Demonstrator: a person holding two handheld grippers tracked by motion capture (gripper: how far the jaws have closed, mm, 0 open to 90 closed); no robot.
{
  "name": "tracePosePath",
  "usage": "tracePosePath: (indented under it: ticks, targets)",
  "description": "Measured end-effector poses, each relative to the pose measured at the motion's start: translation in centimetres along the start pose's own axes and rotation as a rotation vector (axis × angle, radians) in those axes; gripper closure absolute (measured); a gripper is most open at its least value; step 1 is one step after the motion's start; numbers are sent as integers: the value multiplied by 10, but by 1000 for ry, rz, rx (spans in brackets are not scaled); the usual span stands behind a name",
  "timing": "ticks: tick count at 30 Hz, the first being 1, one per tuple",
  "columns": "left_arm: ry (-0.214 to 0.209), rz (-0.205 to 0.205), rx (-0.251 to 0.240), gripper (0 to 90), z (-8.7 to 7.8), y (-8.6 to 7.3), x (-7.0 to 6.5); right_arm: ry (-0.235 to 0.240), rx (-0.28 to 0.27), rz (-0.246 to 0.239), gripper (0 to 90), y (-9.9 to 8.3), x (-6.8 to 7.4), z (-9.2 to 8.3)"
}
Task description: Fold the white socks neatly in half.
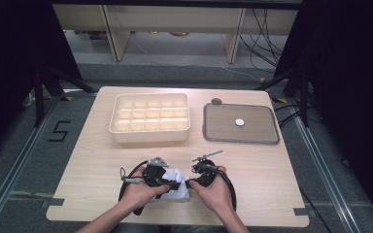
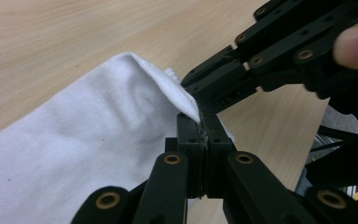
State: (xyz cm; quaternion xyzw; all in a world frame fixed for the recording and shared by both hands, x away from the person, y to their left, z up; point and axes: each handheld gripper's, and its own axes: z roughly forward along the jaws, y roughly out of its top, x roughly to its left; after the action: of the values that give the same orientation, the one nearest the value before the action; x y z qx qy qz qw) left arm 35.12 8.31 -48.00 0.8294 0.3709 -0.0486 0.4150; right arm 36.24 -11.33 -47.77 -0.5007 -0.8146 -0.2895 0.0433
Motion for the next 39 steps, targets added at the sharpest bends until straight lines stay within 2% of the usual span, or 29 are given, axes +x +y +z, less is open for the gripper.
tracePosePath:
  ticks: [2,3,4,6,7,11,13,14,15,16,18,20,21,23,24,26,27,28,32,33,34,36,39]
  targets:
    - [3,6,-4,879,0,2,-3,1,0,4,829,0,0,0]
    - [-13,15,7,879,1,3,-2,2,0,9,830,0,-1,1]
    - [-4,11,7,878,1,3,-4,3,1,10,830,0,-1,0]
    - [-22,4,9,877,4,3,-4,9,2,17,831,0,-1,0]
    - [-20,18,19,877,5,2,-4,9,1,12,830,0,-2,0]
    - [-31,17,44,872,13,-3,-5,13,1,20,829,1,-3,1]
    - [-16,15,42,868,16,-4,-6,7,-2,14,825,1,-5,0]
    - [-9,10,59,865,16,-4,-6,7,-6,11,820,1,-5,0]
    - [-25,7,42,863,18,-5,-4,11,-11,11,813,1,-5,0]
    - [-24,3,42,861,18,-5,-4,9,-12,22,802,2,-4,-2]
    - [-23,4,41,853,19,-5,-4,-11,-38,21,783,3,-6,-8]
    - [-13,3,29,848,21,-6,-5,-13,-88,20,760,6,-7,-15]
    - [-25,10,52,843,20,-5,-4,-18,-114,5,752,8,-8,-18]
    - [-19,8,48,837,21,-5,-5,-2,-144,2,739,11,-4,-22]
    - [-20,7,49,834,21,-5,-5,17,-129,0,731,13,-2,-23]
    - [-21,7,50,829,21,-5,-5,18,-119,-28,718,16,1,-19]
    - [-24,11,51,824,21,-5,-4,18,-91,4,717,17,4,-17]
    - [-24,11,51,820,21,-5,-4,14,-97,-28,721,18,3,-14]
    - [-32,21,54,793,20,-5,-5,3,-48,-47,796,18,5,-6]
    - [-15,32,61,778,18,-5,-5,-2,-31,-46,812,17,5,-4]
    - [-18,37,60,761,17,-5,-6,-4,-20,-37,825,17,5,-4]
    - [-34,41,33,720,12,-5,-6,-10,-19,-56,848,16,2,-2]
    - [-32,48,0,685,-2,-5,-5,-16,-4,-44,862,14,0,-1]
